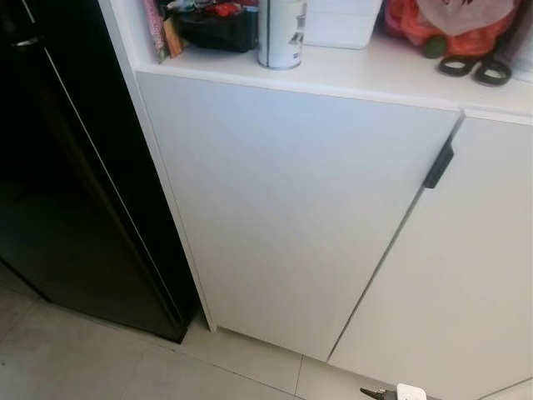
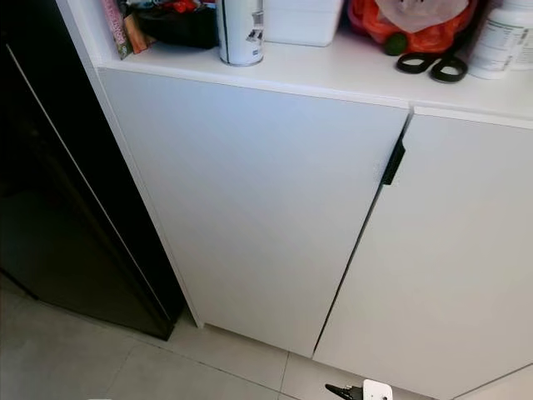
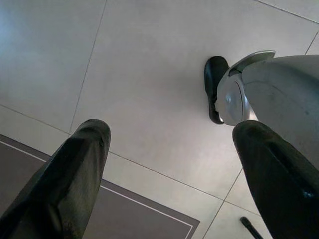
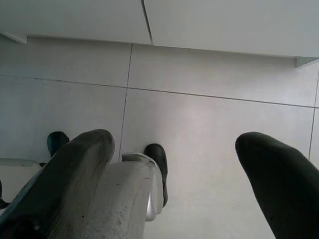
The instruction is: Restocking fridge
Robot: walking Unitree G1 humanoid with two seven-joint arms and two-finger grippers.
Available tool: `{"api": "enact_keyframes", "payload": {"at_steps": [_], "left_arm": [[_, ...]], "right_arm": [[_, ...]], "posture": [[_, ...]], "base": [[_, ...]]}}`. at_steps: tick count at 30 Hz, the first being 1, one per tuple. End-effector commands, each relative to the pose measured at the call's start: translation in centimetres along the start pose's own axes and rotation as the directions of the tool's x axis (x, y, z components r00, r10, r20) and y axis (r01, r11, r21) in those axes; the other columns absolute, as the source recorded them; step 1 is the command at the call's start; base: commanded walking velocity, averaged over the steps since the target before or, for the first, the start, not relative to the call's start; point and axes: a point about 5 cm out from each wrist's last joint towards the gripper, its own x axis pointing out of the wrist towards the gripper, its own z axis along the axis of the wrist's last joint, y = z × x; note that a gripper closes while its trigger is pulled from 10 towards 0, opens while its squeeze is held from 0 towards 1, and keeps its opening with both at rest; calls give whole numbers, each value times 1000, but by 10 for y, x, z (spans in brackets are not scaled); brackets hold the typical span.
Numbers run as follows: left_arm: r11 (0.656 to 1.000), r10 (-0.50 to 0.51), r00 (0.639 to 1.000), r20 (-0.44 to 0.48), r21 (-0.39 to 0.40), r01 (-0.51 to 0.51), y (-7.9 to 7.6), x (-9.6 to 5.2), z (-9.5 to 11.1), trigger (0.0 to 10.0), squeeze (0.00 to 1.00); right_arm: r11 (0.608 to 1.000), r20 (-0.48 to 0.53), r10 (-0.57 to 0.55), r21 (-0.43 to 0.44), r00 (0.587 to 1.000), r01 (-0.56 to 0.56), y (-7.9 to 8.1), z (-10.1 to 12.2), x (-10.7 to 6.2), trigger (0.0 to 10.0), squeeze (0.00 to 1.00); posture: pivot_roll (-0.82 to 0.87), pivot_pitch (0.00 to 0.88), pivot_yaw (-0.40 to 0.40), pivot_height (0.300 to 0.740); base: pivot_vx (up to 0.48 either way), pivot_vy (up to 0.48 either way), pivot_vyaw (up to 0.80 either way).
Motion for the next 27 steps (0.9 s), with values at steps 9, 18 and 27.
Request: {"api": "enact_keyframes", "payload": {"at_steps": [9, 18, 27], "left_arm": [[1000, 6, 1000, -16, 25, -5, 4, -1, -4, 10000, 0], [1000, 5, 1000, -21, 30, -5, 3, -1, -5, 10000, 0], [1000, 3, 1000, -22, 26, -3, 2, -1, -5, 10000, 0]], "right_arm": [[1000, 0, -1, 12, 1000, 1, 1, 0, 0, 10000, 0], [1000, 2, 1, 13, 1000, -1, 0, 0, 0, 10000, 0], [1000, 6, -1, 8, 1000, 0, -1, 1, 0, 10000, 0]], "posture": [[-79, 0, 27, 740], [-78, 0, 22, 740], [-78, 0, 16, 740]], "base": [[0, 30, 0], [0, 298, 0], [0, 317, 0]]}}
